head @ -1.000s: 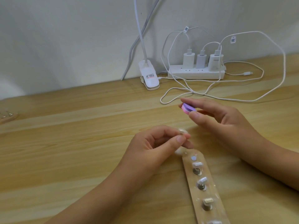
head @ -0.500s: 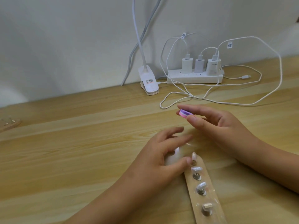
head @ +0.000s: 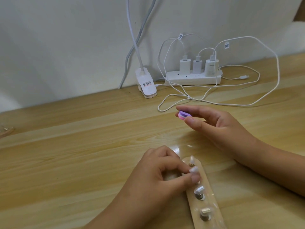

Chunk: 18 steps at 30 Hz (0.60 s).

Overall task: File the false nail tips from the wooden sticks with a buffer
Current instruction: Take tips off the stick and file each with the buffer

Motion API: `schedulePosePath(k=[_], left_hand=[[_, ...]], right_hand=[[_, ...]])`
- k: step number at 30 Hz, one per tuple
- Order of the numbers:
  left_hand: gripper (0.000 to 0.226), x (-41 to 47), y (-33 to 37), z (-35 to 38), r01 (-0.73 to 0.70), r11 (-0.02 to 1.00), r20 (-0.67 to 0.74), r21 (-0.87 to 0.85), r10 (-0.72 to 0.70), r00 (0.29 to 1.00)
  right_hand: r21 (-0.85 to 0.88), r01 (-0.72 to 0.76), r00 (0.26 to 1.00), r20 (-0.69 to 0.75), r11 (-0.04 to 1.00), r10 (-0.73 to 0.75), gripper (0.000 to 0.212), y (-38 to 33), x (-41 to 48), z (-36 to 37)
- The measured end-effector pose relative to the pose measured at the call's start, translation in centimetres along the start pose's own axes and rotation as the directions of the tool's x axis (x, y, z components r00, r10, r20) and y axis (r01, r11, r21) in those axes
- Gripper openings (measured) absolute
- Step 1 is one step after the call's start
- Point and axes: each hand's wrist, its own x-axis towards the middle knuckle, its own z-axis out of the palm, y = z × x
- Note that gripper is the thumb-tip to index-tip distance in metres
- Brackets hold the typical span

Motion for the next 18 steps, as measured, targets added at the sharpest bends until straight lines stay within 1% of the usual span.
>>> schedulePosePath(k=[1, 3, 5, 6, 8, 11, 12, 14, 16, 17, 18], left_hand=[[0.015, 0.0, 0.1, -0.1, 0.012, 0.998, -0.005, -0.059, -0.012, 1.0], [0.015, 0.0, 0.1, -0.5, 0.03, 0.96, -0.058, -0.277, -0.048, 0.997], [0.008, 0.0, 0.0, -1.0, 0.024, 0.853, -0.147, -0.521, -0.117, 0.982], [0.007, 0.1, 0.0, -1.1, 0.003, 0.814, -0.182, -0.581, -0.134, 0.974], [0.007, 0.4, -0.1, -1.2, -0.014, 0.815, -0.2, -0.579, -0.125, 0.972], [0.024, 0.4, -0.2, -1.1, 0.007, 0.878, -0.155, -0.479, -0.092, 0.984], [0.026, 0.4, -0.3, -1.0, 0.011, 0.893, -0.147, -0.451, -0.086, 0.985], [0.025, 0.4, -0.3, -1.0, 0.0, 0.905, -0.149, -0.425, -0.07, 0.986], [0.022, 0.5, -0.4, -0.9, -0.011, 0.913, -0.15, -0.409, -0.056, 0.987], [0.021, 0.4, -0.5, -0.9, -0.016, 0.921, -0.136, -0.388, -0.04, 0.99], [0.021, 0.4, -0.5, -0.8, -0.022, 0.931, -0.116, -0.364, -0.021, 0.993]], right_hand=[[0.003, -0.001, 1.0, -0.001, 1.0, 0.001, 0.042, 0.0, 0.0, 0.0], [0.009, 0.001, 1.0, -0.003, 1.0, -0.001, 0.041, 0.0, 0.1, -0.1], [0.015, 0.01, 1.0, -0.012, 1.0, -0.01, 0.036, 0.0, 0.1, -0.3], [0.025, 0.018, 1.0, -0.017, 1.0, -0.017, 0.035, 0.0, 0.1, -0.3], [0.045, 0.059, 0.998, -0.019, 0.997, -0.058, 0.035, -0.2, -0.2, -0.4], [0.058, 0.166, 0.986, 0.023, 0.984, -0.167, 0.04, -0.4, -0.9, -0.3], [0.037, 0.209, 0.976, 0.051, 0.977, -0.211, 0.041, -0.5, -1.1, -0.2], [-0.097, 0.342, 0.936, 0.125, 0.935, -0.33, 0.042, -0.8, -1.7, 0.3], [-0.256, 0.488, 0.87, 0.215, 0.834, -0.443, 0.043, -0.7, -2.0, 0.7], [-0.313, 0.523, 0.85, 0.249, 0.793, -0.463, 0.042, -0.7, -2.0, 0.8], [-0.356, 0.529, 0.848, 0.264, 0.77, -0.46, 0.04, -0.6, -1.9, 0.8]])
